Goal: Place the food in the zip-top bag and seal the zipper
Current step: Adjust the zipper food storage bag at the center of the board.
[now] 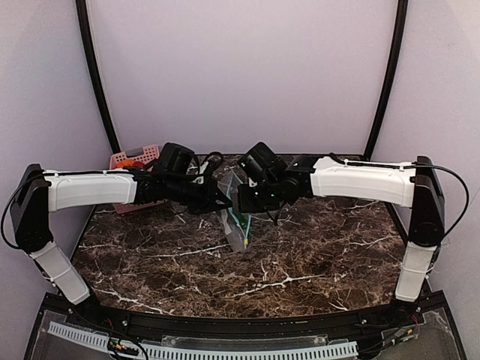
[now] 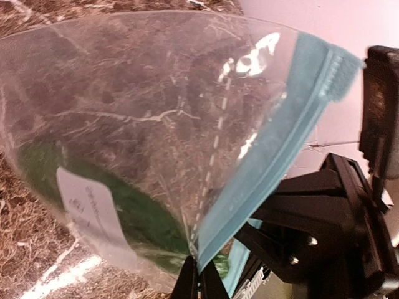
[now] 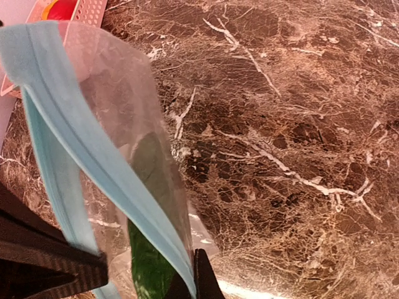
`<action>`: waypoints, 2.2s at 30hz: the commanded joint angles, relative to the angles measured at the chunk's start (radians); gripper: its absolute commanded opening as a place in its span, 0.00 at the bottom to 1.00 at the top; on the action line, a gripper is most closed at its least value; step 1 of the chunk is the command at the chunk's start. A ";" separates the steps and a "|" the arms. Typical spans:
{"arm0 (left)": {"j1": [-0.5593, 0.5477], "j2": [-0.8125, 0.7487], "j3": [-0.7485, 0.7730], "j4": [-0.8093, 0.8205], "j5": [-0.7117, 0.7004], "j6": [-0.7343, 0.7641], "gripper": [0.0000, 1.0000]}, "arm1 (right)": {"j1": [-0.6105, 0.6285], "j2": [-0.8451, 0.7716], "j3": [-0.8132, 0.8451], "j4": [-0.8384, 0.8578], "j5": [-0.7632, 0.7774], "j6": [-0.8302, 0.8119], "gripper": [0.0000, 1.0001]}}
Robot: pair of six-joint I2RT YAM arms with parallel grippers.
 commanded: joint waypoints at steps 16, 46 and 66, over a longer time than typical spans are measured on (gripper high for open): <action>0.015 -0.065 0.108 0.037 0.229 -0.018 0.01 | -0.029 -0.222 0.006 -0.068 -0.060 -0.056 0.00; 0.013 0.007 -0.011 -0.017 0.179 0.030 0.18 | -0.045 -0.165 -0.134 -0.004 -0.172 -0.022 0.00; -0.099 -0.019 -0.005 -0.039 0.124 0.031 0.80 | -0.038 -0.215 -0.130 0.125 -0.187 0.038 0.00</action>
